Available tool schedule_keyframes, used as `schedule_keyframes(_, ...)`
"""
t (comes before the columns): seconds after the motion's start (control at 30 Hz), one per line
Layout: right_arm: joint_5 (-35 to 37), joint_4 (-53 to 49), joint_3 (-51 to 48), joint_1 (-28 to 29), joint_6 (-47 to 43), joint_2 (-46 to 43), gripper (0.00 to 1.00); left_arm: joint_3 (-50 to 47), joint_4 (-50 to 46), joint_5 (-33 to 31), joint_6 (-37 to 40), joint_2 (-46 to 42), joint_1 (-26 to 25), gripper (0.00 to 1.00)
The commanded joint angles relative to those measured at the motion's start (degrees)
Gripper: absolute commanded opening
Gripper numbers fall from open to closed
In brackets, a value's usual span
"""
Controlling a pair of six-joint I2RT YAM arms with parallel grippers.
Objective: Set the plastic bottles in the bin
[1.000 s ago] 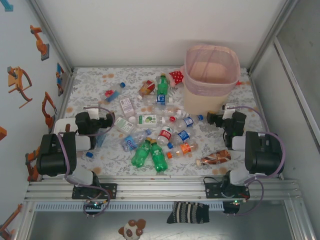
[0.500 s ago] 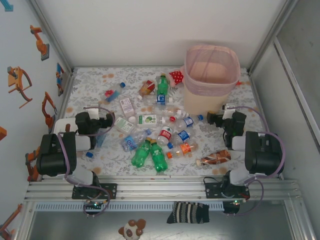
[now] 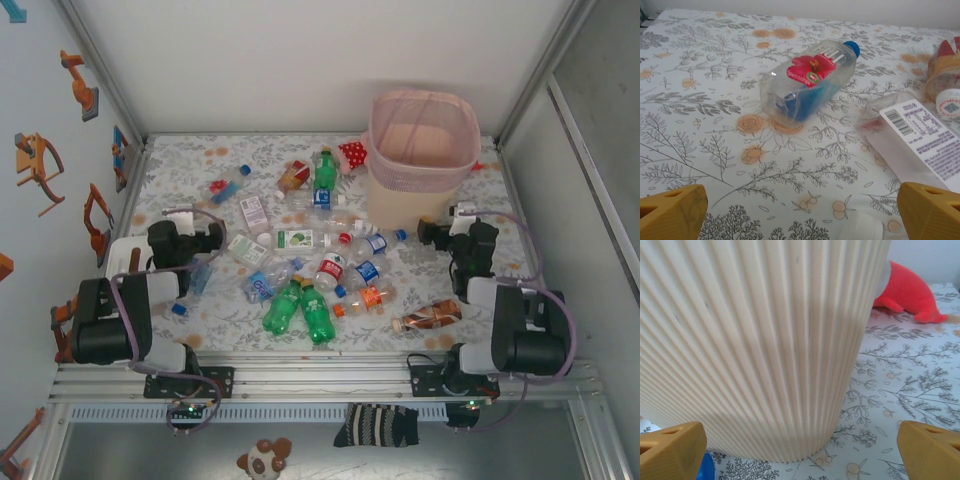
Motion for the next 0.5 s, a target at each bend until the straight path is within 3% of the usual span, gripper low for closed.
schedule_keyframes(0.0, 1.85, -9.24, 2.19, -0.29, 1.84, -3.85, 0.95, 5.2, -9.15, -0.35, -0.45, -2.45, 0.36, 0.97)
schedule_keyframes(0.27, 4.14, -28.93, 6.36, -0.31, 4.78, -14.83, 0.9, 21.45, -30.9, 1.06, 0.93, 0.03, 0.34, 0.97)
schedule_keyframes(0.47, 6.24, -44.11, 13.04, -0.26, 12.31, -17.67, 0.87, 41.13, -50.19, 4.91, 4.27, 9.75, 0.42, 0.98)
